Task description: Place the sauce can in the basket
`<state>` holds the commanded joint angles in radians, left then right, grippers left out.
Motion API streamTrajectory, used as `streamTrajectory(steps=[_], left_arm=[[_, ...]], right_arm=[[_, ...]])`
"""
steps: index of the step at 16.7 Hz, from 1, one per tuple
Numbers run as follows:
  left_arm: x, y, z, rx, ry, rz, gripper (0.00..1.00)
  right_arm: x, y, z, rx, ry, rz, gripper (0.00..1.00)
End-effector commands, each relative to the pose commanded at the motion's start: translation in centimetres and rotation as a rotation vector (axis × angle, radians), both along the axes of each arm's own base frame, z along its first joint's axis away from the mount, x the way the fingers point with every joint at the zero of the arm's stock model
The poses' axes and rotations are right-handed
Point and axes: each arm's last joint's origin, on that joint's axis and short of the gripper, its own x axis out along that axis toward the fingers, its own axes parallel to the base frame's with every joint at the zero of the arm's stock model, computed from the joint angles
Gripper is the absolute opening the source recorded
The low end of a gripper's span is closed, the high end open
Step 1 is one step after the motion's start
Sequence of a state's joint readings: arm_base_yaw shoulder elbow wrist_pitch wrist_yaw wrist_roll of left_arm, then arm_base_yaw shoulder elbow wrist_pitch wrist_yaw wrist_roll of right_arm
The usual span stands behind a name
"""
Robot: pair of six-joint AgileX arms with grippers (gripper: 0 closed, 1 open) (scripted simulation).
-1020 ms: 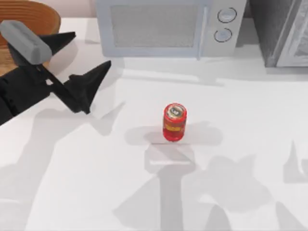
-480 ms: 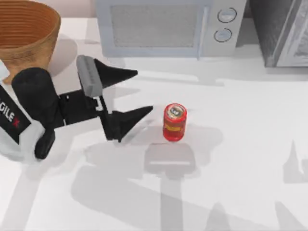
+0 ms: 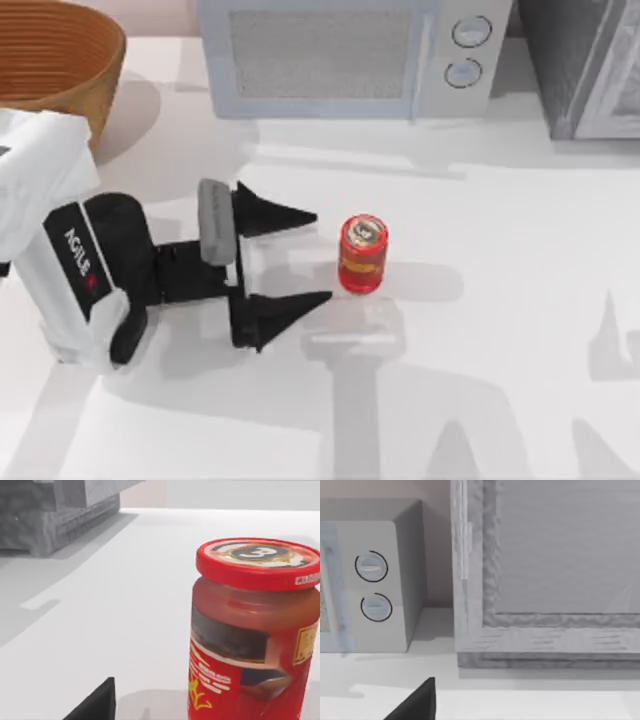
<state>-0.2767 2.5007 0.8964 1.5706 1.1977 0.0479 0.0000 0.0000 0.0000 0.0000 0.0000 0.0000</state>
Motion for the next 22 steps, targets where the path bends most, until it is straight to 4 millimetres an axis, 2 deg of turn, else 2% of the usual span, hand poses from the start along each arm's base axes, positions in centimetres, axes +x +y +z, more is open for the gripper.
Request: streamTrajectory(steps=[7, 9, 15, 20, 22], left_arm=[[0.0, 0.1, -0.1, 0.001, 0.003, 0.003, 1.0], [0.2, -1.1, -0.1, 0.0, 0.0, -0.002, 1.0], [0.8, -6.5, -0.2, 0.0, 0.0, -0.003, 1.0], [0.8, -7.0, -0.2, 0.0, 0.0, -0.003, 1.0], [0.8, -7.0, -0.2, 0.0, 0.0, -0.003, 0.85]], right_arm=[[0.0, 0.0, 0.0, 0.0, 0.0, 0.0, 1.0], [0.0, 0.0, 0.0, 0.0, 0.0, 0.0, 1.0], [0.0, 0.0, 0.0, 0.0, 0.0, 0.0, 1.0], [0.0, 0.0, 0.0, 0.0, 0.0, 0.0, 1.0], [0.0, 0.0, 0.0, 0.0, 0.0, 0.0, 1.0]])
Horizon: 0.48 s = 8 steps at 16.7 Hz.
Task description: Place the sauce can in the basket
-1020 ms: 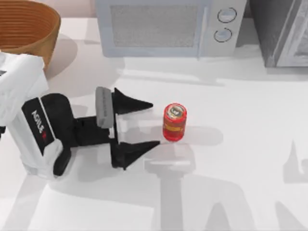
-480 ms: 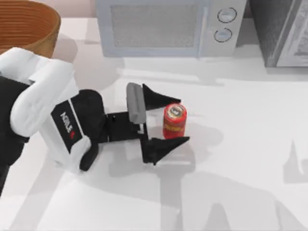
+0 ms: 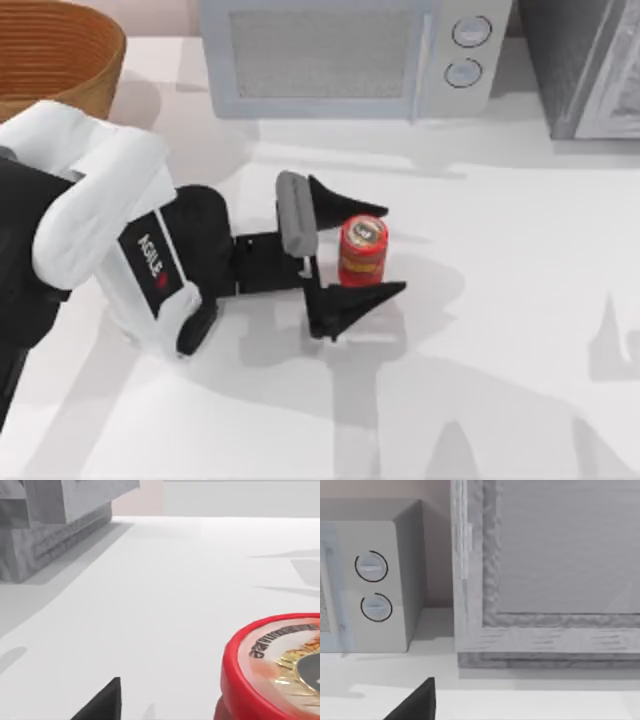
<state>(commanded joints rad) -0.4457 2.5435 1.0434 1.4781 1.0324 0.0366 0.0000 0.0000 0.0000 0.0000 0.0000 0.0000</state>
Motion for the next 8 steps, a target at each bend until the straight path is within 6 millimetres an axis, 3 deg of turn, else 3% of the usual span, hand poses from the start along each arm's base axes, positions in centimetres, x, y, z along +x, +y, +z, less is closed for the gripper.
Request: streamTrajectory(steps=[8], left_arm=[[0.0, 0.0, 0.0, 0.0, 0.0, 0.0, 0.25]], right_arm=[[0.0, 0.0, 0.0, 0.0, 0.0, 0.0, 1.0]])
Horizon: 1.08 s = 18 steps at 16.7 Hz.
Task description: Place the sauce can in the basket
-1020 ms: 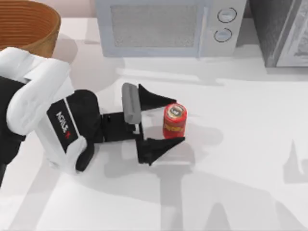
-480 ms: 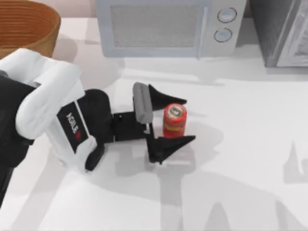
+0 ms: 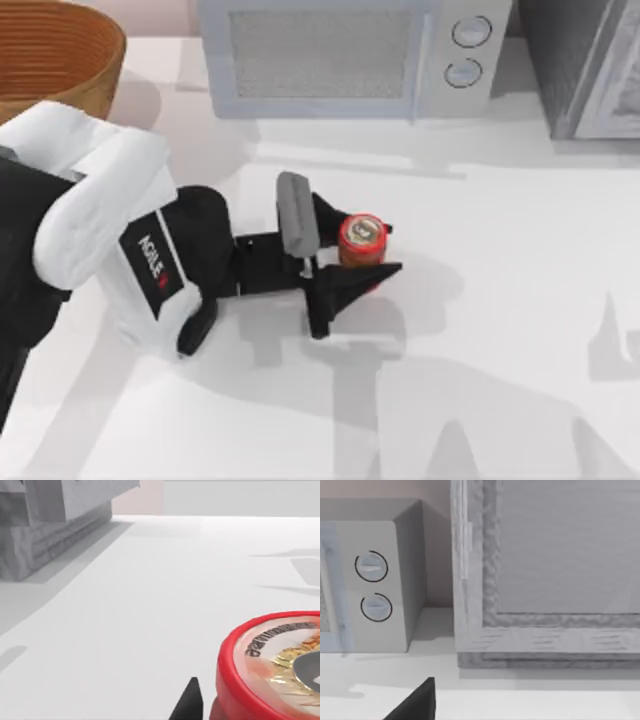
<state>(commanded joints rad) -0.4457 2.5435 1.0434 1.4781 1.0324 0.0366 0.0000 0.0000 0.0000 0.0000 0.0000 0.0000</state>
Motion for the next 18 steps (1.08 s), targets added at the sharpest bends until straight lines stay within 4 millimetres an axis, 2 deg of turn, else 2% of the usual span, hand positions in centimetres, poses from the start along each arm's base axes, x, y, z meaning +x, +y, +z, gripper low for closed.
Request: streamTrajectory(steps=[3, 4, 14, 16, 18], left_arm=[[0.0, 0.0, 0.0, 0.0, 0.0, 0.0, 0.02], [0.0, 0.0, 0.0, 0.0, 0.0, 0.0, 0.0], [0.3, 0.2, 0.3, -0.002, -0.008, 0.004, 0.0], [1.6, 0.9, 1.6, -0.012, -0.045, 0.013, 0.0], [3.5, 2.4, 3.7, -0.024, -0.096, 0.037, 0.0]], right_arm=[[0.0, 0.0, 0.0, 0.0, 0.0, 0.0, 1.0], [0.0, 0.0, 0.0, 0.0, 0.0, 0.0, 1.0], [0.0, 0.0, 0.0, 0.0, 0.0, 0.0, 1.0], [0.0, 0.0, 0.0, 0.0, 0.0, 0.0, 1.0], [0.0, 0.0, 0.0, 0.0, 0.0, 0.0, 1.0]])
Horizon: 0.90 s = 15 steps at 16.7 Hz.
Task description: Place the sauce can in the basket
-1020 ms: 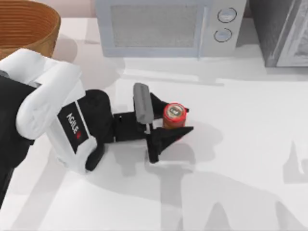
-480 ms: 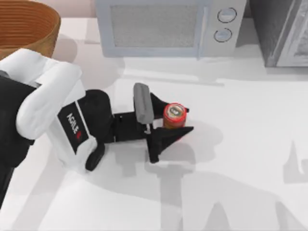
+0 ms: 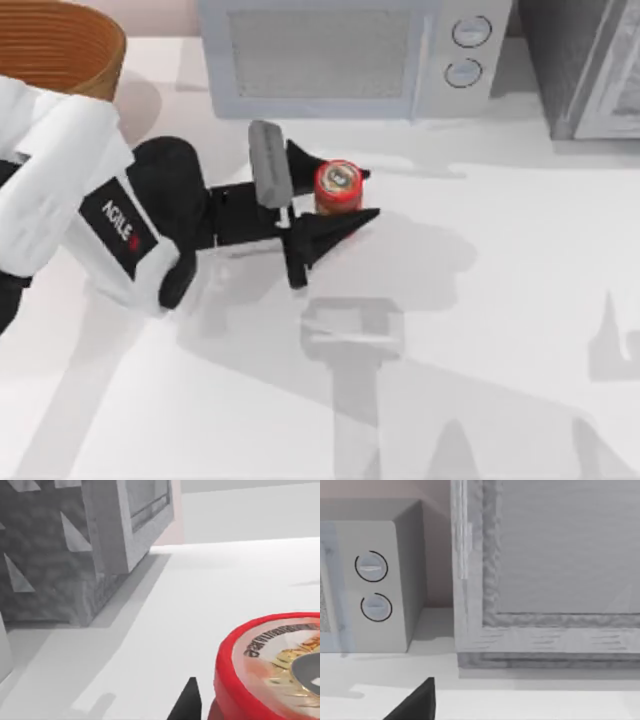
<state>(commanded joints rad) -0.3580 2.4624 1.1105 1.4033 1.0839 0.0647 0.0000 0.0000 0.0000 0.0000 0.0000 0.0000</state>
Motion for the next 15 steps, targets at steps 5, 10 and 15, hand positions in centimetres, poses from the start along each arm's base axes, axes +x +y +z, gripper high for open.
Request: streamTrajectory(steps=[5, 10, 15], left_arm=[[3.7, 5.1, 5.0, -0.007, -0.08, 0.067, 0.0], [5.9, 10.6, 10.3, 0.002, -0.144, 0.117, 0.0], [6.7, 18.5, 14.4, 0.021, -0.122, 0.228, 0.0]], right_arm=[[0.0, 0.0, 0.0, 0.0, 0.0, 0.0, 1.0], [0.0, 0.0, 0.0, 0.0, 0.0, 0.0, 1.0], [0.0, 0.0, 0.0, 0.0, 0.0, 0.0, 1.0]])
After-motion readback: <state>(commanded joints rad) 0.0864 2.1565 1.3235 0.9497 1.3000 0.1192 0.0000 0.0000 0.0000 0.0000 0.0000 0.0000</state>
